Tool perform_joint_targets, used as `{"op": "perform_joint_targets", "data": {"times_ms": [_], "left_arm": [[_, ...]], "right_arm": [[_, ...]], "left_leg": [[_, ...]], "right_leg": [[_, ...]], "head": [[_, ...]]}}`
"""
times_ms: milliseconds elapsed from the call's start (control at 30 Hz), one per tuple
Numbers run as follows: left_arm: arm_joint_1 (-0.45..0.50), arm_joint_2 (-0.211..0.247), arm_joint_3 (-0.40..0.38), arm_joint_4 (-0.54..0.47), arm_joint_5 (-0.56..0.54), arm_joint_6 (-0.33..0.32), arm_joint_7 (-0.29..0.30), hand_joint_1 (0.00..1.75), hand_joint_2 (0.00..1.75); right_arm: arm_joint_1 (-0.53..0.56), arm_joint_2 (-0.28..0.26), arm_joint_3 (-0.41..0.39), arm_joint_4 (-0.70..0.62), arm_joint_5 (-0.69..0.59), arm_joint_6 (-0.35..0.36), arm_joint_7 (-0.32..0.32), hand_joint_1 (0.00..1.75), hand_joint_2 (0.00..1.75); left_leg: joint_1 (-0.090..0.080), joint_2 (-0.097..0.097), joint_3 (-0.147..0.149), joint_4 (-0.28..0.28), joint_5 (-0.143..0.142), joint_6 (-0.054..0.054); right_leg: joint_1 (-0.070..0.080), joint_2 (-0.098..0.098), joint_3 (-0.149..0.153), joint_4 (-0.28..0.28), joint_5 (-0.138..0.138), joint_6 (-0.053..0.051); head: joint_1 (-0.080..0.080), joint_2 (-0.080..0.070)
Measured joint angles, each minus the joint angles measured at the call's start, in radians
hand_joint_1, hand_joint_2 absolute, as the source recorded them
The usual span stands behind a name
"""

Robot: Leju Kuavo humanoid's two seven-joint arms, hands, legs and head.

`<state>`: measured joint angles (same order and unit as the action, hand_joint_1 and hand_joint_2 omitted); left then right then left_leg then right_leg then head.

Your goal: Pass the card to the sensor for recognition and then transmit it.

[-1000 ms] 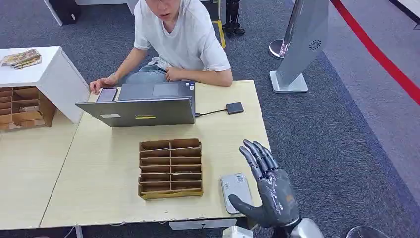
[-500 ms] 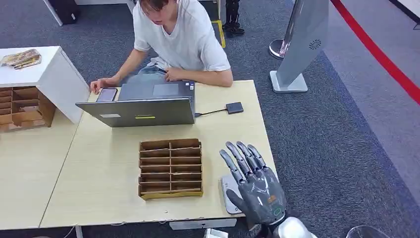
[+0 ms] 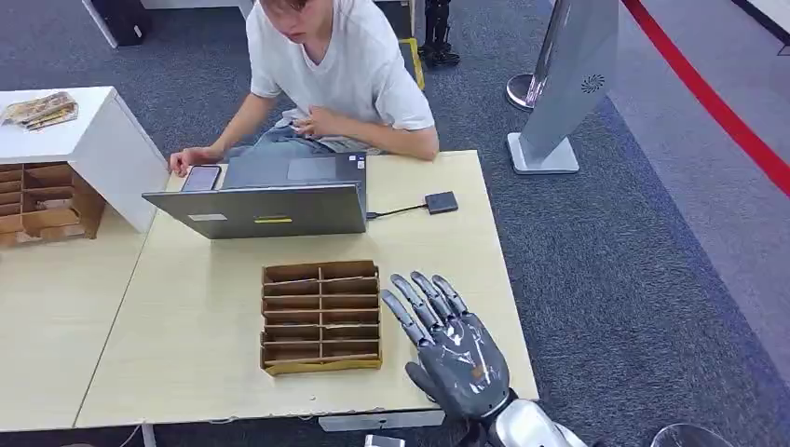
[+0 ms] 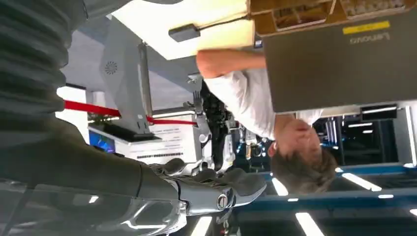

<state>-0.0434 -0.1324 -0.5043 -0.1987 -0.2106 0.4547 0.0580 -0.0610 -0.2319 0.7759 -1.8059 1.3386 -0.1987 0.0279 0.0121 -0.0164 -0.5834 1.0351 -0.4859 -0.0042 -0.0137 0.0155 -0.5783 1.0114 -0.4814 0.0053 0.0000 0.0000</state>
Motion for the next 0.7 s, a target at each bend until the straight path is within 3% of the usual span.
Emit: {"op": "perform_joint_targets", "data": {"times_ms": [700], "left_arm": [[-0.011, 0.0, -0.026, 0.0, -0.031, -0.014, 0.018, 0.0, 0.0]], "right_arm": [[-0.06, 0.067, 0.029, 0.1, -0.043, 0.055, 0.034, 0.0, 1.75]], "left_leg": [[0.0, 0.0, 0.0, 0.0, 0.0, 0.0]], "right_leg": [[0.0, 0.0, 0.0, 0.0, 0.0, 0.0]], "head": [[0.0, 0.0]]}}
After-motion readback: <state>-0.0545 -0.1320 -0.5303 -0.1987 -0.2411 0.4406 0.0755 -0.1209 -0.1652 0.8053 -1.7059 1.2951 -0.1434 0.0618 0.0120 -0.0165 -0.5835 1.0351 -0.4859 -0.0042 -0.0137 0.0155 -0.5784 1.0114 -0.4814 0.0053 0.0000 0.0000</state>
